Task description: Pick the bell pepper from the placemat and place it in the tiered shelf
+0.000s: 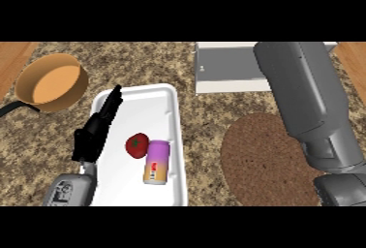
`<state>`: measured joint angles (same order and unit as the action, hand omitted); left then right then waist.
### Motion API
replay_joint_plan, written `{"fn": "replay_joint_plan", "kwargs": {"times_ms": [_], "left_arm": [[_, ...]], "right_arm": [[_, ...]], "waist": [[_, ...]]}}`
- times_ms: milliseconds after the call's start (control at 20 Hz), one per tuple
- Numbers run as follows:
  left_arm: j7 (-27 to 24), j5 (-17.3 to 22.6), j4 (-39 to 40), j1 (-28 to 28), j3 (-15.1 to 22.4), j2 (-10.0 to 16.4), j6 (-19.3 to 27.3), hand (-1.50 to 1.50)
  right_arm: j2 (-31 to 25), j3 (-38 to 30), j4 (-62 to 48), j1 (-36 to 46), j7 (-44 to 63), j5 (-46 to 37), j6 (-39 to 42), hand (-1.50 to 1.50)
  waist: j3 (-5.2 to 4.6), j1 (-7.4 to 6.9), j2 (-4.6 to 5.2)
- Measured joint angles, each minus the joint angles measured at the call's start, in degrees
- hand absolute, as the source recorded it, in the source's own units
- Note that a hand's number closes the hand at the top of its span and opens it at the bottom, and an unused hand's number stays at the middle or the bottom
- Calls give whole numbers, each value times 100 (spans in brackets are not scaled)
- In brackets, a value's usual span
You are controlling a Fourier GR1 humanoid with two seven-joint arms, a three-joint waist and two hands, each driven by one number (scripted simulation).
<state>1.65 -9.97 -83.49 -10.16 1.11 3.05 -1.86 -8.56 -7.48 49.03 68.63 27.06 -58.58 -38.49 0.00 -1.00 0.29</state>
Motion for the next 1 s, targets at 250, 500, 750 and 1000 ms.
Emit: {"fn": "replay_joint_plan", "kwargs": {"times_ms": [250,500,750,1000], "left_arm": [[-12,26,-5,43,-34,17,-12,0],[2,70,91,-46,-135,99,-61,0],[-54,62,2,132,-90,65,-59,0],[-50,50,160,-52,-143,63,-24,0]], "right_arm": [[-312,34,-510,15,987,-901,53,-150],[-372,-21,-420,-172,1367,-1123,10,-150],[-313,-190,53,-356,1246,-679,-36,-150],[-261,-263,587,-508,1002,-99,112,-150]], "waist": [[-6,48,-21],[-4,72,-28],[0,77,-36],[0,94,-34]]}}
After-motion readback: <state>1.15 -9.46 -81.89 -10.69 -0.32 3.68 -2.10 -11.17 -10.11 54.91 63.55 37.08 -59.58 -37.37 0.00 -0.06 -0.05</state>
